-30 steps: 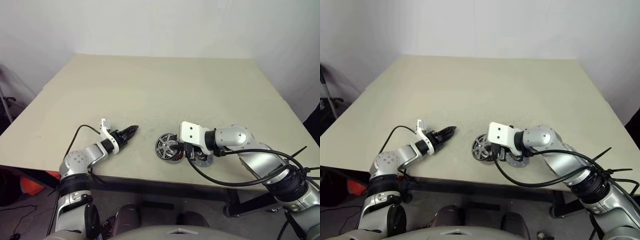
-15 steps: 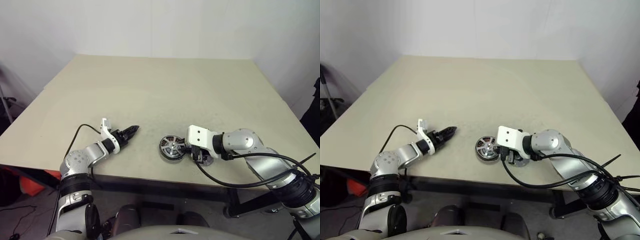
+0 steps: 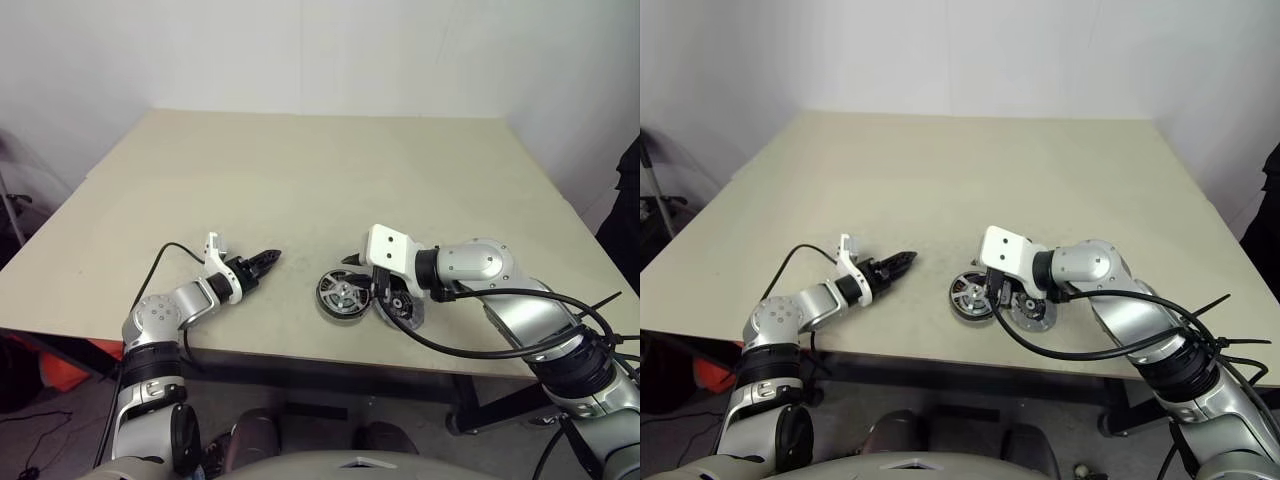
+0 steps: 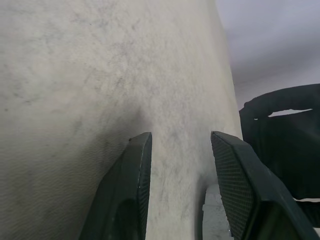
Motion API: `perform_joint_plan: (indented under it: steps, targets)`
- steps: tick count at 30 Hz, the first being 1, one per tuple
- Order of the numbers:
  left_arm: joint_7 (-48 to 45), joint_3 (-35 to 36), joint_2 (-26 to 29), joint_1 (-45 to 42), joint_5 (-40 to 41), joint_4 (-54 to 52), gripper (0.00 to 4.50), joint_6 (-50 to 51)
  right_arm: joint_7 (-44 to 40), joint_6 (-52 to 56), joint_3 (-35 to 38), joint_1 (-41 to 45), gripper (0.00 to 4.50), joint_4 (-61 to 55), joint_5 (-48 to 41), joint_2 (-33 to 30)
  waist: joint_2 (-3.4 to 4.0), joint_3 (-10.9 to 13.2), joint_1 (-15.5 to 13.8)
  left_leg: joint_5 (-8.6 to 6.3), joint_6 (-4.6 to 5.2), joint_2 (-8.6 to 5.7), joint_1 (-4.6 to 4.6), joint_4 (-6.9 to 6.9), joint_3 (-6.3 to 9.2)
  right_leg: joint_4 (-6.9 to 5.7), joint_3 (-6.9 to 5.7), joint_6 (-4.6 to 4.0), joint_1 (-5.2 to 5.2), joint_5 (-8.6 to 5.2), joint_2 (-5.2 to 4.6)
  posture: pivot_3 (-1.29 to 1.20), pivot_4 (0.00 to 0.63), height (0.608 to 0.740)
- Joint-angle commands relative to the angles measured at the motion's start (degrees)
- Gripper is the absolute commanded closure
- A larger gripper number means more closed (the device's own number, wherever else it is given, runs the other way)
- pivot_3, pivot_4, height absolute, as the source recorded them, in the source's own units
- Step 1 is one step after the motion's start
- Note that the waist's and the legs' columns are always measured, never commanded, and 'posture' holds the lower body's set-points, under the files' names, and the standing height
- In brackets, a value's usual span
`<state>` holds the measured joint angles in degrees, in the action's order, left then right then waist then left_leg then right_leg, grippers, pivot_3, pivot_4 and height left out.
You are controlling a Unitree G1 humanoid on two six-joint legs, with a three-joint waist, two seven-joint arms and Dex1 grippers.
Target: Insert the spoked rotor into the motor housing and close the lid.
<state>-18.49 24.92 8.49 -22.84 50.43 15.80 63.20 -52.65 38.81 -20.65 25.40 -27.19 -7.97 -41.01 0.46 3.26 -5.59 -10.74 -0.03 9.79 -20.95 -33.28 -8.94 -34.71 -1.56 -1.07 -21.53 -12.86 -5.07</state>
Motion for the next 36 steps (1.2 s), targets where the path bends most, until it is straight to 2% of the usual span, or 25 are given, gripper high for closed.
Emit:
perform_joint_plan:
  steps: [1, 18, 33, 36]
  targets:
    - [0.02, 0.37, 0.29, -0.63, 1.26, -2.09, 2.51, 0.22, -0.2, 0.03, 0.19, -0.22, 3.24, -0.53, -0.94, 0.79, 0.0, 0.0, 0.02, 0.0, -0.01, 0.01, 0.0, 0.0, 0.0, 0.0, 0.0, 0.0, 0.0, 0.0, 0.0, 0.0, 0.0, 0.74]
    - [-3.78, -0.31, 3.56, 1.72, -0.43, 0.38, 2.51, -1.68, 0.54, -0.07, -0.1, -4.43, 3.24, 2.76, -1.57, 3.33, -0.02, 0.01, 0.08, 0.01, -0.02, 0.01, 0.01, 0.02, 0.01, 0.0, 0.0, 0.01, -0.02, -0.01, 0.02, 0.0, 0.0, 0.74]
    - [-10.19, -2.55, 5.31, 2.79, -3.3, 5.91, 2.51, -6.16, -0.7, -3.05, 0.03, -2.79, 3.24, 8.45, -0.81, 4.15, -0.01, -0.01, 0.1, 0.03, -0.07, 0.01, 0.19, 0.06, 0.01, -0.01, 0.02, 0.03, 0.11, -0.02, 0.02, 0.0, 0.0, 0.74]
    - [-11.12, -3.01, 5.63, 2.85, -3.8, 6.97, 2.51, -6.89, -0.75, -3.38, 0.03, -3.08, 3.24, 8.7, -0.78, 4.16, -0.01, -0.01, 0.12, 0.03, -0.07, 0.01, 0.38, 0.1, 0.01, 0.0, 0.04, 0.35, 0.27, -0.21, 0.02, 0.0, 0.0, 0.74]
